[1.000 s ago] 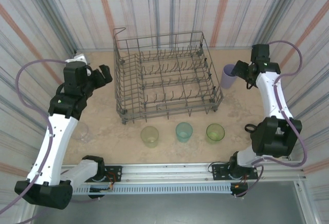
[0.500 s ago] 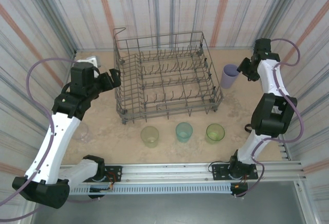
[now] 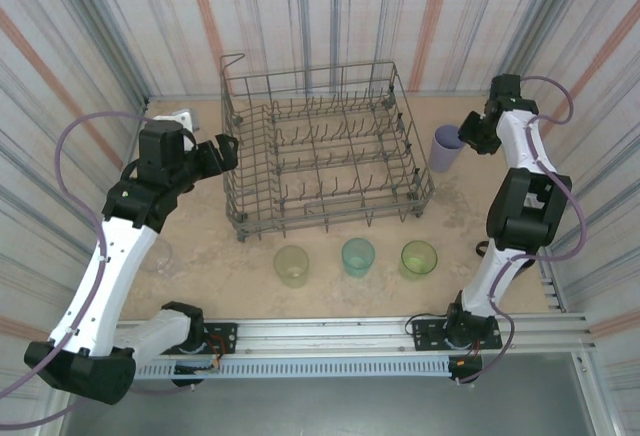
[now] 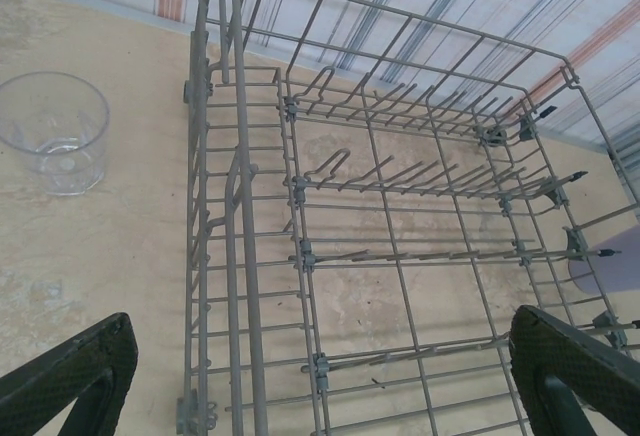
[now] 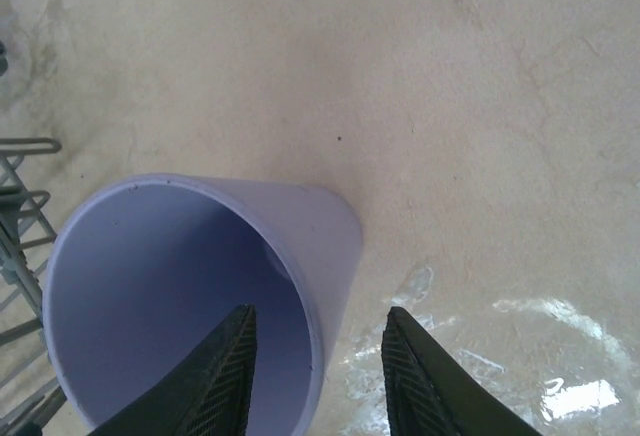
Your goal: Load the cups into the dish rack
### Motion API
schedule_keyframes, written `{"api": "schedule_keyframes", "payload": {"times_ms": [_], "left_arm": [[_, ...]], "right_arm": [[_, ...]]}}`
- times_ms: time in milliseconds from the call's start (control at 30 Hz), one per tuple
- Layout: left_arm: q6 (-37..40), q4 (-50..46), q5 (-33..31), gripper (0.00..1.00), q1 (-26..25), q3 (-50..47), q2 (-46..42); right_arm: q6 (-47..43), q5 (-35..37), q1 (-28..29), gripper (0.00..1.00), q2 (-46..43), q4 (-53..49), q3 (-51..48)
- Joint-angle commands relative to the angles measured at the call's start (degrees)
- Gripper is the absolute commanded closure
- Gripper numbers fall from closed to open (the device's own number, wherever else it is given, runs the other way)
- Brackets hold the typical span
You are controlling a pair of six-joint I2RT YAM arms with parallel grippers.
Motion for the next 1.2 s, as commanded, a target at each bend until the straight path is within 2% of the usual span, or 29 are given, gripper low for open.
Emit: {"api": "schedule_keyframes", "payload": {"times_ms": [0,100,200,333,800,900,1167], "left_arm": [[-0.1,0.9,1.5,0.01,-0.4,0.9,0.3],[0.1,0.9,1.4,0.01,-0.6,0.9,0.3],[0.3,0.7,1.2,0.01,-0.7,0.9,0.2],[0.5,0.4,0.7,0.01,-0.7,0.7,-0.4],[0.8,0.1,2.1,0.01,-0.8,1.9,-0.5],[-0.2,-0.7,0.7,0.01,-0.8,2.5,-0.5],[0.6,-2.3,2.6,0.01,-0.9,6.3,1.6]], "right_arm": [[-1.0,-1.6,-0.2,0.63,2.5,-2.2,3.3],[-1.5,-1.3,-0.2,0.70,3.3,-2.4,3.2],[-1.6,-1.1,-0.2,0.80,3.9,-2.2,2.6],[-1.5,-1.1,-0.2,1.00,3.3,-2.0,1.8],[0.2,1.2,-2.0,1.00,-7.0,-2.1,-2.8],[1.4,-0.3,-3.6,1.00,-9.2,-1.8,-3.4],[2.8,-2.5,-4.0,1.00,-14.7,-1.9,-1.9]]}}
